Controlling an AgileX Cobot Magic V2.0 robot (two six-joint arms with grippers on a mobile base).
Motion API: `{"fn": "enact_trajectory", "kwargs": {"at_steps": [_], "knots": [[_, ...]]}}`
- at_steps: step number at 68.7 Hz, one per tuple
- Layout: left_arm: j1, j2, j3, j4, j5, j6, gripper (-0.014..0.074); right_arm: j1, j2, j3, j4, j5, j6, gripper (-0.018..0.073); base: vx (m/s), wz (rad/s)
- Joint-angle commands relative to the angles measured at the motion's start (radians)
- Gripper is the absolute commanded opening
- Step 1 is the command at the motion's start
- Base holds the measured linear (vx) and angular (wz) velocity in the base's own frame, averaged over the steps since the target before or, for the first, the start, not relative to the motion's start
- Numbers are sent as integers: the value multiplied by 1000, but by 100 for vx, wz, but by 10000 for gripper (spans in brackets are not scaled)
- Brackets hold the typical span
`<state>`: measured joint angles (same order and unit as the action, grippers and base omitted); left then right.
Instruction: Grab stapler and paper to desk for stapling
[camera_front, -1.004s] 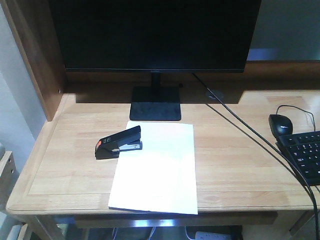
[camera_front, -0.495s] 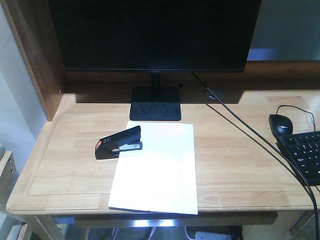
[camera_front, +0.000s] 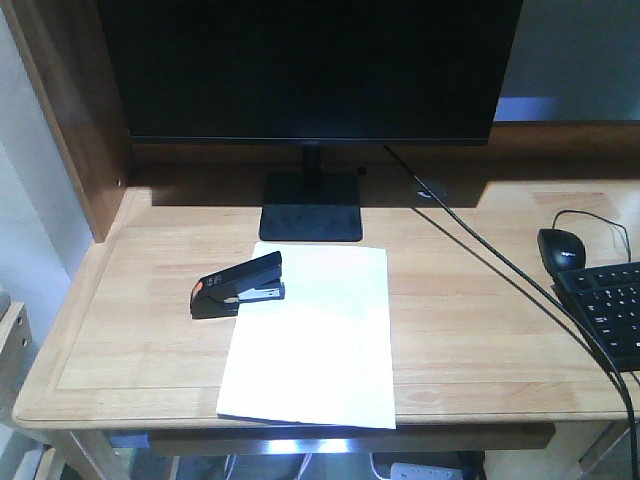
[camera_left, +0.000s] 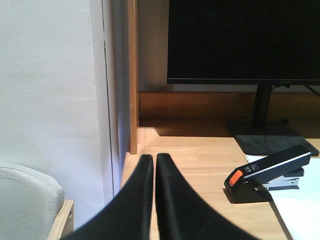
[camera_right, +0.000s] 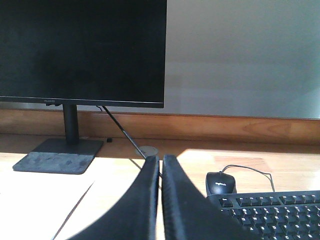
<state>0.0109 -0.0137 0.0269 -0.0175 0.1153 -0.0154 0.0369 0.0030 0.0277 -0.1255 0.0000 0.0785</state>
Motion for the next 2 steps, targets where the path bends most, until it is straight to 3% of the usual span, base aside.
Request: {"fn": "enact_trajectory", "kwargs": {"at_steps": [1,2], "knots": [[-1,-14,28,-6,-76,-10,-7,-7,10,3,-7,-72,1,-9,0,0],[-1,-14,28,-6,-76,-10,-7,-7,10,3,-7,-72,1,-9,0,0]]}}
